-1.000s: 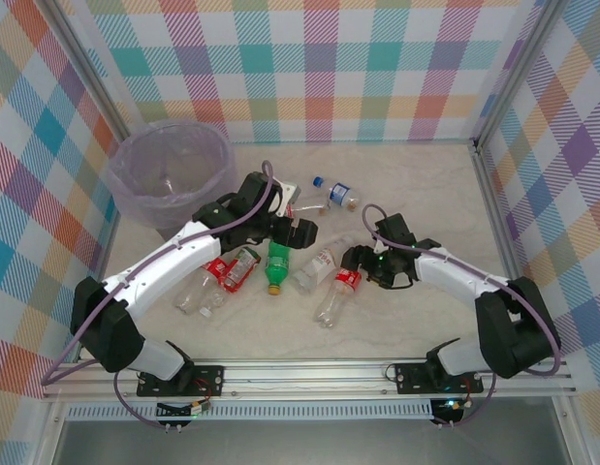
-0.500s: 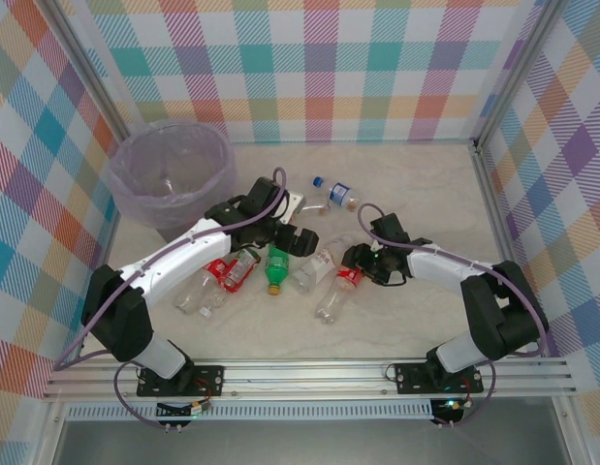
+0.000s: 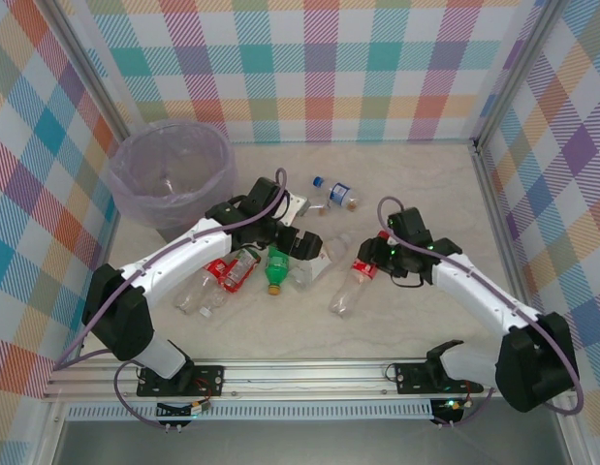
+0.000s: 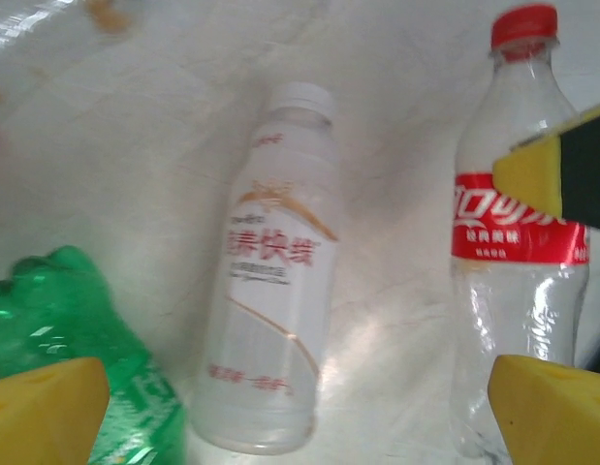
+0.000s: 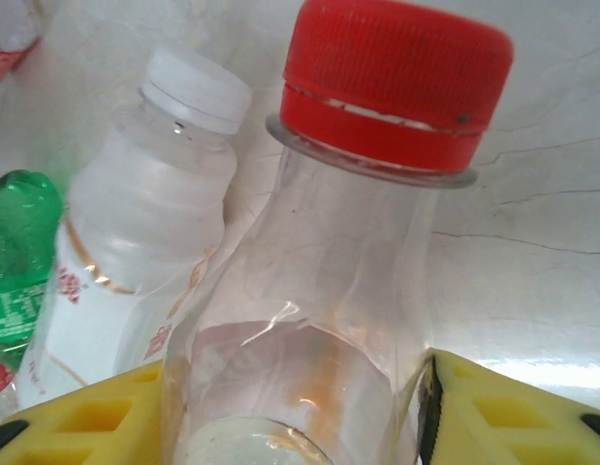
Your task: Put the plastic bottles in the bin
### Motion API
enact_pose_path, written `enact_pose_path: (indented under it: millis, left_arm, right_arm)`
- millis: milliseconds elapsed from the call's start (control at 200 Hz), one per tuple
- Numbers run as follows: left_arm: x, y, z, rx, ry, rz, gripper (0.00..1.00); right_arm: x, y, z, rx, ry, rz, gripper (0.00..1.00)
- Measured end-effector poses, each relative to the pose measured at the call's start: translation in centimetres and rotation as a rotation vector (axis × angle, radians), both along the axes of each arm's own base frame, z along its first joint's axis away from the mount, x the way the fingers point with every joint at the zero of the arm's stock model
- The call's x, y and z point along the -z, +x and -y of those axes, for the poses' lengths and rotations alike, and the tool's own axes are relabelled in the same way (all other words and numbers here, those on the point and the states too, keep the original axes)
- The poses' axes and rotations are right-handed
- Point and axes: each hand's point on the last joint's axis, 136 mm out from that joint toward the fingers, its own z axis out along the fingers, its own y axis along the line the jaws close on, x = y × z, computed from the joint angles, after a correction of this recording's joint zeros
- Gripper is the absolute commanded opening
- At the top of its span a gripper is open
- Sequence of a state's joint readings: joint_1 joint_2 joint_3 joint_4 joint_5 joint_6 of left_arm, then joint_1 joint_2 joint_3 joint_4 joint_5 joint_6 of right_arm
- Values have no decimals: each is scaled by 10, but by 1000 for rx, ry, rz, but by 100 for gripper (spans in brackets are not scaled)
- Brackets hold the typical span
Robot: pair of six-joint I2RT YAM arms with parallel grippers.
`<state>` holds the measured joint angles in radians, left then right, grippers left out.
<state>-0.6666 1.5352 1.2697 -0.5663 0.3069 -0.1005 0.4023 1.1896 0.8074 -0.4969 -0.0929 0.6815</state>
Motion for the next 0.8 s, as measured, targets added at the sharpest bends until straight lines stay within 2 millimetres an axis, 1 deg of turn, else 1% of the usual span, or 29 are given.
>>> enact_pose_path:
  millis: [70,140,205,250,330,400,515,630,665,715,800]
  left_arm:
    - [-13,-9,12,23,-89,-19,100]
    - [-28,-21,25,60,-167,-19,100]
    - [-42,-34,40,104,-223,-6,100]
    - [-49,-43,51,134,-257,-1,100]
    - [-54,-52,66,162,-304,-2,100]
    - [-51,-53,75,157,-320,-18,100]
    - [-35,-39,81,102,-307,-35,100]
    - [-15,-25,83,27,-250,-17,100]
    - [-12,-22,84,7,-238,-5,97]
    - [-10,-18,86,-20,-235,10,91]
    - [-16,-10,89,-54,-253,42,83]
  right_arm:
    - [-29,12,-4,-30,9,70,53]
    - [-60,24,-12,-69,40,150,53]
    - [-82,29,-21,-108,76,205,53]
    - [-91,31,-26,-131,98,229,53]
    - [-97,33,-35,-166,126,246,53]
    - [-96,34,-41,-185,138,242,54]
    - [-93,37,-49,-207,160,236,54]
    - [-100,47,-57,-219,179,243,54]
    - [-104,51,-59,-220,184,251,54]
    - [-112,55,-61,-220,191,272,54]
    - [-124,60,-62,-222,193,309,54]
